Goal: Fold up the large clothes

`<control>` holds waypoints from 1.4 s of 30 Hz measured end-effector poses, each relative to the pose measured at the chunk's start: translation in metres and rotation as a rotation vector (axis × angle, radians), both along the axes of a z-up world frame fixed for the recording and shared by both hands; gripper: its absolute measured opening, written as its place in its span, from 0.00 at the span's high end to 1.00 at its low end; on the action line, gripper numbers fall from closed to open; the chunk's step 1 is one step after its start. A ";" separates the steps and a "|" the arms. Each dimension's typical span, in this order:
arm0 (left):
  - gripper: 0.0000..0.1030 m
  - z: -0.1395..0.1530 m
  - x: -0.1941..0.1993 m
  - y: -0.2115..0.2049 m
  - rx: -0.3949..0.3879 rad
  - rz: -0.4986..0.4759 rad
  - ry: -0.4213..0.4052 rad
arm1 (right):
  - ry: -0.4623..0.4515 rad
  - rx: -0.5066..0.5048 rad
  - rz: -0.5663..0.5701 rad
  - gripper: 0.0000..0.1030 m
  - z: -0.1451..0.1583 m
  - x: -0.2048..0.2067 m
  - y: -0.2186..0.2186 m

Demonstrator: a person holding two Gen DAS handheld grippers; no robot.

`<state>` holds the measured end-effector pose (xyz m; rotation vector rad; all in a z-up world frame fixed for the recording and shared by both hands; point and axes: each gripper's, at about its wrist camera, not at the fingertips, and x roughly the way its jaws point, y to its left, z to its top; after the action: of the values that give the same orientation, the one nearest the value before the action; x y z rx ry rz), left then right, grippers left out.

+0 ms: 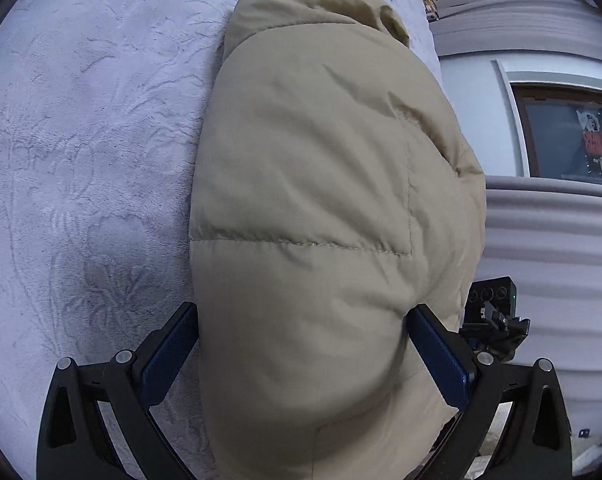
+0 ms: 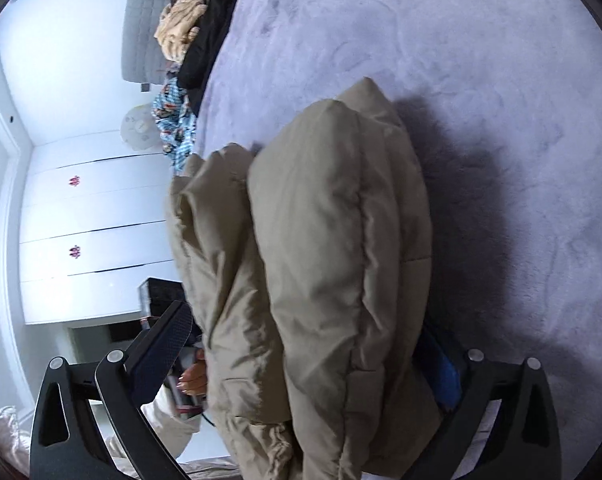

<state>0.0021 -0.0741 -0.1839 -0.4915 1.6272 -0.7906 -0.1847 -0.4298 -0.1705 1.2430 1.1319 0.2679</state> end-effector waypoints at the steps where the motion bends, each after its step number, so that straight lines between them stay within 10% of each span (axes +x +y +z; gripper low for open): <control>1: 0.00 -0.003 0.001 -0.001 -0.006 -0.009 0.001 | -0.008 -0.001 0.017 0.00 0.002 0.003 0.002; 9: 0.00 -0.029 -0.004 -0.034 -0.038 -0.041 0.084 | 0.099 -0.179 0.214 0.00 -0.010 0.043 0.029; 19: 0.17 0.026 -0.023 -0.066 0.101 -0.085 -0.127 | 0.229 -0.104 0.156 0.08 -0.035 0.052 0.027; 25: 0.23 0.053 -0.025 -0.069 0.099 -0.079 -0.184 | 0.144 -0.099 0.151 0.41 -0.013 0.052 0.030; 42: 0.23 0.110 0.101 0.055 0.067 0.001 -0.344 | -0.071 -0.195 0.192 0.43 0.056 0.152 0.123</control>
<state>0.1029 -0.0188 -0.0736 -0.2896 1.3284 -0.7703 -0.0329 -0.3069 -0.1148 0.9476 1.1880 0.3353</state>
